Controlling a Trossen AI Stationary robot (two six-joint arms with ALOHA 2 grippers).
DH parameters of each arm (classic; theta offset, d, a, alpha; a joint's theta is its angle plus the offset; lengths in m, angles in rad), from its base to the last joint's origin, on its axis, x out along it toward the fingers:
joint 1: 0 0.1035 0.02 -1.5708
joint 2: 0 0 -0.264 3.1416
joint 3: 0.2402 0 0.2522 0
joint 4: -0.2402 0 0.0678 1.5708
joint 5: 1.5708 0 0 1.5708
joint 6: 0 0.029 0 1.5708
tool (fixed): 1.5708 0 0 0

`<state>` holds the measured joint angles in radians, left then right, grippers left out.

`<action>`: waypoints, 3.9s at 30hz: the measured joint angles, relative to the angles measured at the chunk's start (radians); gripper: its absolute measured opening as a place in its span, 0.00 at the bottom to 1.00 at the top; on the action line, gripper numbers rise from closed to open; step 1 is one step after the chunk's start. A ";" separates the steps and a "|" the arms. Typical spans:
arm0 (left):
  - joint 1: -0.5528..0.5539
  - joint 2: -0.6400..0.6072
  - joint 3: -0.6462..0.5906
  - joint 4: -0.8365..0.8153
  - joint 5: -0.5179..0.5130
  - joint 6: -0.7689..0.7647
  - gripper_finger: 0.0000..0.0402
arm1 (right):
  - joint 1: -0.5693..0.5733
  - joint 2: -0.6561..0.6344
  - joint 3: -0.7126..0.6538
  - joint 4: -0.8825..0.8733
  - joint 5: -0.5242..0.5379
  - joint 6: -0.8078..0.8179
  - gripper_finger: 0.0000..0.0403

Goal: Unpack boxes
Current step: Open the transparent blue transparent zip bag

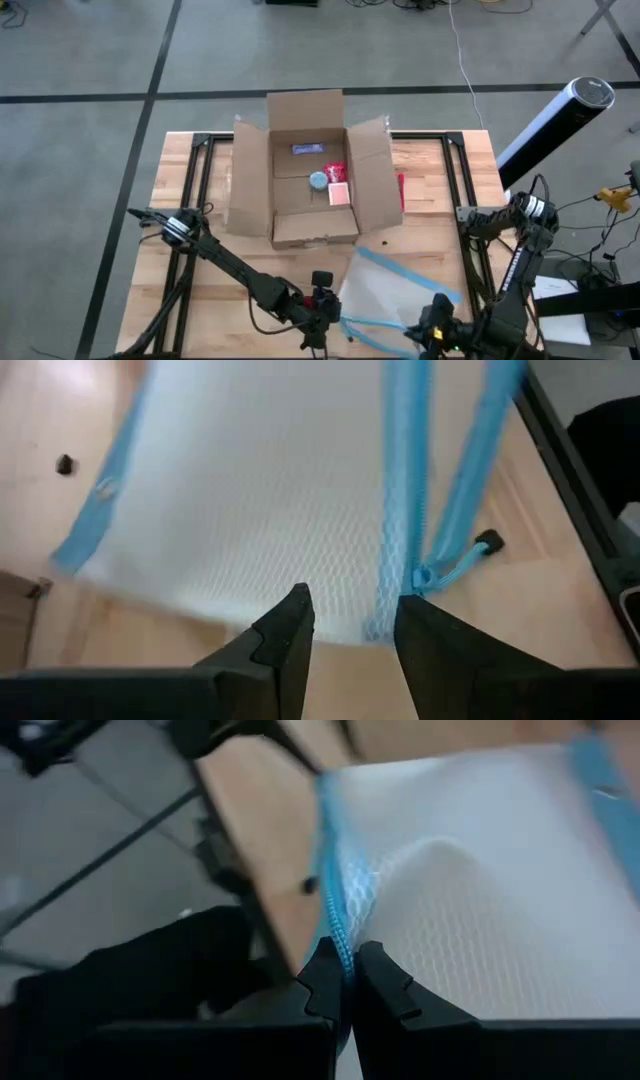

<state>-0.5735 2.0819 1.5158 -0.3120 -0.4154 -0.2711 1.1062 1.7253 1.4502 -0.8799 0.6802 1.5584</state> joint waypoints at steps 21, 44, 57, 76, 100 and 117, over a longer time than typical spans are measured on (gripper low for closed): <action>0.009 -0.036 0.027 -0.107 -0.015 0.000 0.29 | -0.052 0.066 0.000 0.060 0.018 -0.058 0.00; -0.149 -0.047 0.057 -0.236 0.086 -0.151 0.42 | -0.127 0.067 0.000 0.055 0.020 -0.117 0.00; -0.160 -0.045 0.059 -0.173 0.134 -0.172 0.42 | -0.180 0.067 0.000 0.055 0.021 -0.164 0.00; -0.140 -0.041 -0.042 -0.160 0.108 -0.217 0.39 | -0.173 0.067 0.000 0.093 -0.083 -0.171 0.00; 0.016 -0.041 -0.143 0.051 0.002 -0.101 0.41 | -0.134 0.089 0.000 0.253 -0.077 -0.227 0.00; 0.101 -0.041 -0.143 0.067 -0.056 -0.024 0.39 | -0.138 0.143 -0.001 0.111 -0.118 -0.022 0.00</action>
<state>-0.4729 2.0411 1.3724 -0.2448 -0.4710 -0.2955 0.9684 1.8681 1.4493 -0.7684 0.5624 1.5361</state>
